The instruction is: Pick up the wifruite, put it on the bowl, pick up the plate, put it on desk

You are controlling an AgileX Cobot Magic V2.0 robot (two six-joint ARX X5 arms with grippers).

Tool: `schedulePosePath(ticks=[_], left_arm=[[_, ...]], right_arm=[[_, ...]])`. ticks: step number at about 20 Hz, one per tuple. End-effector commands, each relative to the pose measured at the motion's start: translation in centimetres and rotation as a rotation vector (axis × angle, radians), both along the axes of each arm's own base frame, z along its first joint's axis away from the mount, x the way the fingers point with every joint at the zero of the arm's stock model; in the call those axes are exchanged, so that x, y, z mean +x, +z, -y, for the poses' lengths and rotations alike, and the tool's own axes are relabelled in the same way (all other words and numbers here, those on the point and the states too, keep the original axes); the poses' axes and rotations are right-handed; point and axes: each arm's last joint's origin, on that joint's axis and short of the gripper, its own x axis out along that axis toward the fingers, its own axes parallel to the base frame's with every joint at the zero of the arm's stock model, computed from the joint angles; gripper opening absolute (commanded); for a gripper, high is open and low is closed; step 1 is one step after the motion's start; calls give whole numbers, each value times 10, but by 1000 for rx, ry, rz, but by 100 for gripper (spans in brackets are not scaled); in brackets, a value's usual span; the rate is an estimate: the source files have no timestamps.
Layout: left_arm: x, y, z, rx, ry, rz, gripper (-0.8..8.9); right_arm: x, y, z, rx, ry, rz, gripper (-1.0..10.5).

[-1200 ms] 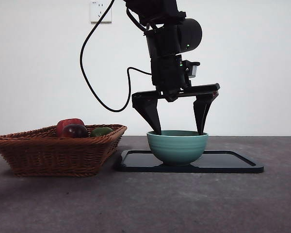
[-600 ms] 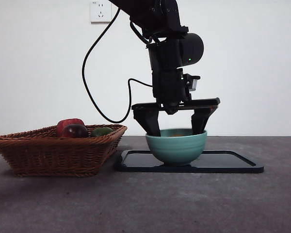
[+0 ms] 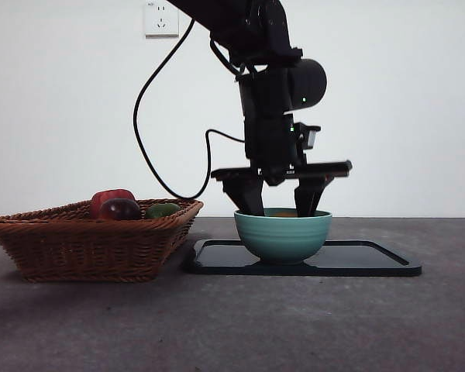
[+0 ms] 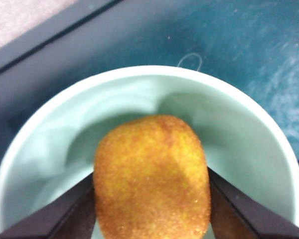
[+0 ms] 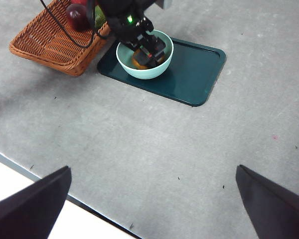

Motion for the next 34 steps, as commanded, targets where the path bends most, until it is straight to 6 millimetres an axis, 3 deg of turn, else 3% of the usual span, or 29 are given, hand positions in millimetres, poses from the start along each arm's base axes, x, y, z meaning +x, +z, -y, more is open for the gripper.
schedulePosePath(ticks=[1, 8, 14, 21, 26, 34], left_arm=[[2, 18, 6, -28, -12, 29, 241], [-16, 91, -9, -50, -15, 52, 241], [-27, 110, -13, -57, -46, 65, 241], [-57, 157, -22, -113, -100, 128, 241], [-83, 189, -48, -124, -97, 137, 241], [-128, 197, -107, 48, 110, 168, 241]], right_arm=[[-4, -4, 3, -32, -1, -61, 598], [-4, -4, 3, -32, 0, -61, 598], [-4, -4, 3, -31, 0, -60, 598], [-4, -4, 3, -32, 0, -60, 598], [-4, -4, 3, -32, 0, -60, 598], [-4, -4, 3, -33, -1, -59, 598]])
